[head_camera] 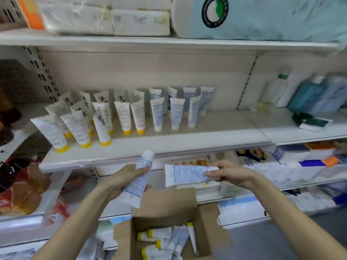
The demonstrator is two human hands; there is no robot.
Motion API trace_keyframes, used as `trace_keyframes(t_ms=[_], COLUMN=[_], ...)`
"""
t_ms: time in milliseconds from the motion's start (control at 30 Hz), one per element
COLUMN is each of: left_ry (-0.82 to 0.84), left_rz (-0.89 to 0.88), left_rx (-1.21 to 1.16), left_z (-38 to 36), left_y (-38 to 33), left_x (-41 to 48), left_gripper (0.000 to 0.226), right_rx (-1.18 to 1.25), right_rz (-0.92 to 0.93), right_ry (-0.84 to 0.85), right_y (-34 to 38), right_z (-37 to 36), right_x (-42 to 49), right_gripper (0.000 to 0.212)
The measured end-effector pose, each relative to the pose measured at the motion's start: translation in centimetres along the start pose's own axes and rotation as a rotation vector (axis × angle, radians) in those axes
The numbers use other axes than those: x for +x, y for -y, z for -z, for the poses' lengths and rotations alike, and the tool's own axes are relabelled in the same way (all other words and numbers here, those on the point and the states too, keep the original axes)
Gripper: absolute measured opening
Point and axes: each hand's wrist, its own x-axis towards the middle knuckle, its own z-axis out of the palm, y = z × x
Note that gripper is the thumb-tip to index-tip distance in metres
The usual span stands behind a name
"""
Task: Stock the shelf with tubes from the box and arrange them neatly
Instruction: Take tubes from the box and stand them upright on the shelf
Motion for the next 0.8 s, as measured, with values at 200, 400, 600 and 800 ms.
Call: trace_keyframes(t_ms=[200, 400, 600, 800], left_ry=[-0.010, -0.032, -0.108, -0.212], left_rz=[-0.064, -0.062, -0.083, -0.094], left_rx=[-0.045, -0.072, -0.127, -0.214], left_z=[-2.6, -6.5, -10.1, -12.8], left_y=[-2.4, -3.6, -5.2, -6.2], left_x=[2.3, 4.7, 6.7, 8.8], left_gripper=[0.022, 0.022, 0.024, 0.022], right_rx=[0.814, 1.002, 0.527, 0.152], right_rz=[0.048, 0.119, 0.210, 0.296], right_ry=[-0.217, -0.141, -0.227, -0.422], right_y=[-2.2, -1.5, -0.6, -0.5], right_z=[3.7, 5.4, 9.7, 14.2], right_x=[0.7, 3.2, 6.9, 11.3], right_gripper=[0.022, 0.028, 0.036, 0.038])
